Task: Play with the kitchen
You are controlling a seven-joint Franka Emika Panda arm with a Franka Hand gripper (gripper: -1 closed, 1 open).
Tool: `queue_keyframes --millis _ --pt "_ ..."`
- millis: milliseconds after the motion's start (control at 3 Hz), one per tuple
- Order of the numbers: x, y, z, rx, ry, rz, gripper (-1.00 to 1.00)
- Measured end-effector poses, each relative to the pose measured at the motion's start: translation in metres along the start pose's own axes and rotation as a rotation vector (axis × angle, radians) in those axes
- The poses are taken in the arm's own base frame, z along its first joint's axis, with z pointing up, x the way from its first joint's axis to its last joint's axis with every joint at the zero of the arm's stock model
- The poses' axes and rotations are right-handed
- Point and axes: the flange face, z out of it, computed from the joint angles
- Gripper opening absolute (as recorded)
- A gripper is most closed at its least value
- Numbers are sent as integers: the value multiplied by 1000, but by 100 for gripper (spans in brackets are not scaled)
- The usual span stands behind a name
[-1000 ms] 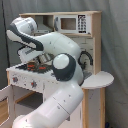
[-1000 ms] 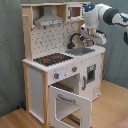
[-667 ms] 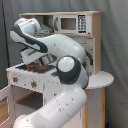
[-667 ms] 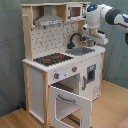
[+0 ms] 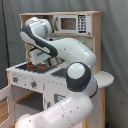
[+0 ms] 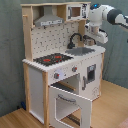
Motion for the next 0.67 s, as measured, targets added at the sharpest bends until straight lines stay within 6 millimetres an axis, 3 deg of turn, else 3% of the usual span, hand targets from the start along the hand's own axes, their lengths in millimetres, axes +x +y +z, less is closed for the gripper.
queue_keyframes --millis 667 --pt "33 33 25 63 102 -21 -100"
